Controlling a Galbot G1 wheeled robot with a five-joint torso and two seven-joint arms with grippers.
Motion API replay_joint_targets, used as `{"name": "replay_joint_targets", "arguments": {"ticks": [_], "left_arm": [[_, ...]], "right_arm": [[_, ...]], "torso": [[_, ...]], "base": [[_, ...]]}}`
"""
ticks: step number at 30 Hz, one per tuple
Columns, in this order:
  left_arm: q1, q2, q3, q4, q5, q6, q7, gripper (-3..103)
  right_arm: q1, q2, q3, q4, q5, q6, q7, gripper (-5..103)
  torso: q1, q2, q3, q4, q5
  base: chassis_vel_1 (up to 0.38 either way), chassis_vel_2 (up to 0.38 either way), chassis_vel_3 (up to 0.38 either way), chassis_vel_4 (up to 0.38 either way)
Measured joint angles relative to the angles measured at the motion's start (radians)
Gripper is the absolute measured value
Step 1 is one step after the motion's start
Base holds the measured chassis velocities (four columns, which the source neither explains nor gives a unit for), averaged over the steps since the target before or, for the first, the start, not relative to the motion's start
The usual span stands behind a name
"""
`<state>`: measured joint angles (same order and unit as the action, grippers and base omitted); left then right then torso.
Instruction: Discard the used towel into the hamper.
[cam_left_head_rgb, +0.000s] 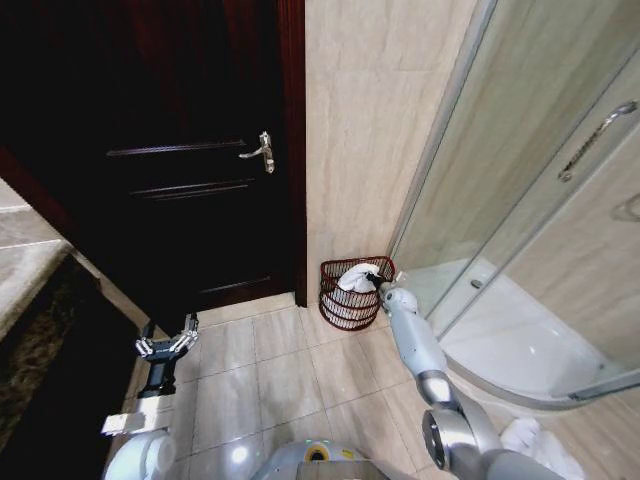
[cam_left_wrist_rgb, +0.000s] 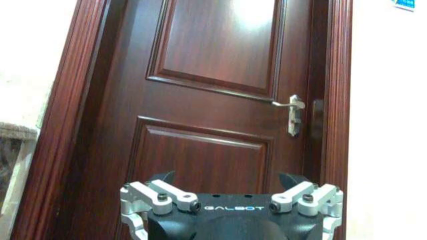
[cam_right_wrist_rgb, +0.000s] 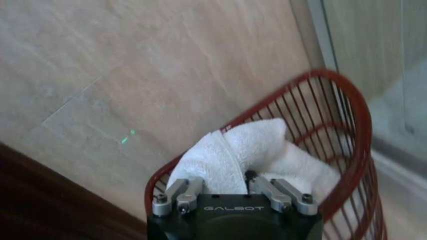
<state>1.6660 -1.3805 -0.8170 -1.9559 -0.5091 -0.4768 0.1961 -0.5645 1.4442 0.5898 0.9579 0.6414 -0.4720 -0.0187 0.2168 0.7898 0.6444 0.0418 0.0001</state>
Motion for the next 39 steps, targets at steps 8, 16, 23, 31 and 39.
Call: {"name": "replay_joint_targets", "arguments": {"ticks": [8, 16, 23, 31, 39], "left_arm": [[0.003, 0.0, 0.002, 0.0, -0.002, -0.004, 0.001, 100], [0.003, -0.006, 0.009, -0.002, -0.001, -0.009, 0.005, 100], [0.014, -0.009, 0.006, -0.011, -0.003, -0.012, 0.006, 100], [0.006, -0.005, 0.009, -0.009, -0.009, -0.016, 0.005, 100], [-0.017, -0.008, 0.029, 0.008, -0.004, -0.016, 0.008, 100]], "right_arm": [[0.045, -0.018, 0.032, 0.121, 0.262, -0.137, 0.251, 57], [0.031, -0.053, -0.036, 0.119, 0.086, 0.094, 0.202, 89], [0.001, -0.053, -0.041, 0.18, 0.101, 0.005, 0.225, 100], [-0.121, -0.122, -0.026, 0.444, 0.159, -0.012, 0.289, 100], [-0.459, -0.164, -0.015, 0.722, -0.296, 0.369, -0.028, 100]], "torso": [[-0.018, -0.039, -0.021, -0.0002, 0.0], [-0.033, -0.073, -0.039, 0.0002, 0.0], [-0.045, -0.099, -0.054, -0.0002, 0.0001], [-0.061, -0.134, -0.074, -0.0002, -0.0002], [-0.076, -0.171, -0.095, -0.0002, 0.0]], "base": [[0.0, 0.0, 0.0, 0.0], [0.0, 0.0, 0.0, 0.0], [0.0, 0.0, 0.0, 0.0], [0.0, 0.0, 0.0, 0.0], [0.0, 0.0, 0.0, 0.0]]}}
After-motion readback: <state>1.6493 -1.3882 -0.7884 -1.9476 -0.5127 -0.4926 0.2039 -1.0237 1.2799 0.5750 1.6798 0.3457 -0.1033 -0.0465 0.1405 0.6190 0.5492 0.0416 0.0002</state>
